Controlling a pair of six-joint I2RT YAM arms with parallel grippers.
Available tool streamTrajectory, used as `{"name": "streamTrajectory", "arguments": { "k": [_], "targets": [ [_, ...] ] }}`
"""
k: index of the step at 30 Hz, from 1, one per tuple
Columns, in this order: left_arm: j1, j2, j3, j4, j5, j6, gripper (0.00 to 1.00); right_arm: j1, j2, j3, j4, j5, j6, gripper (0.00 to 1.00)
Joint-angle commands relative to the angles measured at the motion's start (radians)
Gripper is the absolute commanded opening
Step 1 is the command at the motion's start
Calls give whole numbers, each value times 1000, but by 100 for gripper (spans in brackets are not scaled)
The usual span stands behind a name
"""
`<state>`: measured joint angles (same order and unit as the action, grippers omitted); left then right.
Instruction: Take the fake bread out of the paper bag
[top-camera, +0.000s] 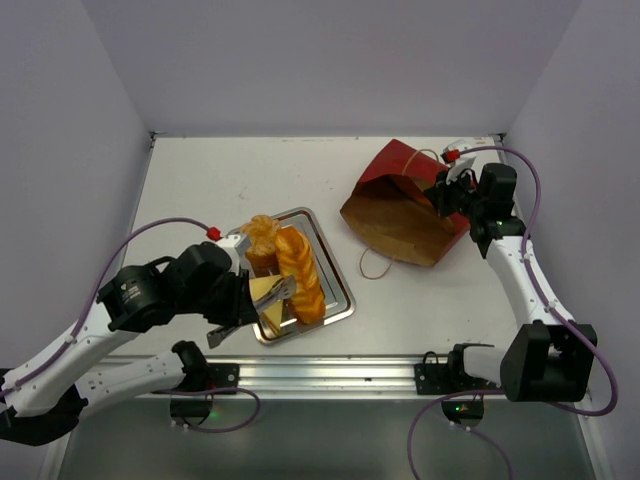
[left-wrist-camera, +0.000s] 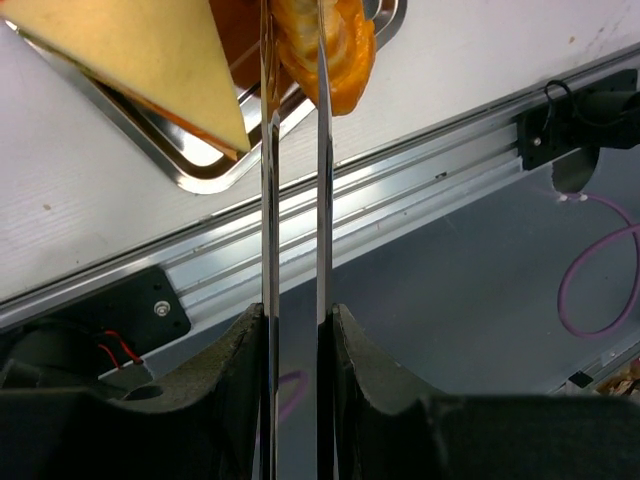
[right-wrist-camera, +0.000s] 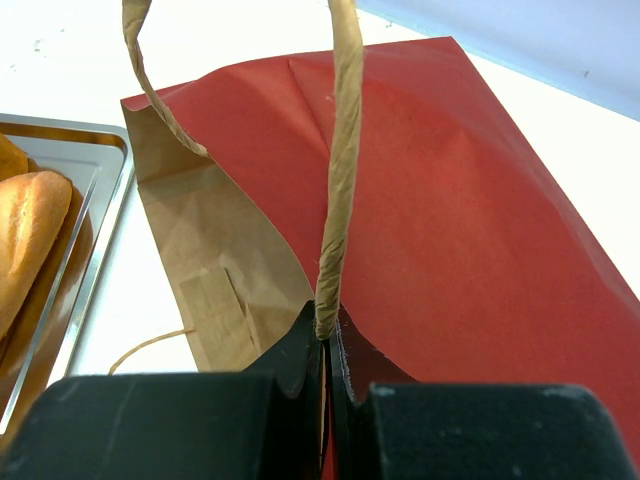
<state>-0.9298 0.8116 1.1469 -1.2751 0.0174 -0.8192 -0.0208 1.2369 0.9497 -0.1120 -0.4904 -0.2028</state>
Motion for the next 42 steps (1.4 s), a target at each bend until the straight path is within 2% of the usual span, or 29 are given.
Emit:
{"name": "streamTrajectory", "arguments": {
  "k": [1,16,19,20,22,23,26,32,42],
  "targets": [
    [-1,-15,-3,-38,-11,6,0,-4,-7,4,15,-17,5,0],
    [-1,12,-78,-12,-11,31,1,-4,-4,4,14,-16,2,0],
    [-1,14,-84,-10,-26,29,9,-4,-4,4,14,-14,2,0],
    [-1,14,-87,-10,-40,29,16,-4,-4,4,14,-14,2,0],
    [-1,12,-90,-10,-43,25,24,-4,-4,4,14,-14,2,0],
    [-1,15,-92,-12,-46,23,31,-4,-4,4,14,-14,2,0],
    [-1,15,-85,-15,-56,20,40,-4,-1,4,14,-14,2,0],
    [-1,14,-75,-23,-62,14,47,-4,-2,4,14,-14,2,0],
    [-1,11,10,-43,-57,-5,48,-4,-1,4,14,-16,2,0]
  ]
}}
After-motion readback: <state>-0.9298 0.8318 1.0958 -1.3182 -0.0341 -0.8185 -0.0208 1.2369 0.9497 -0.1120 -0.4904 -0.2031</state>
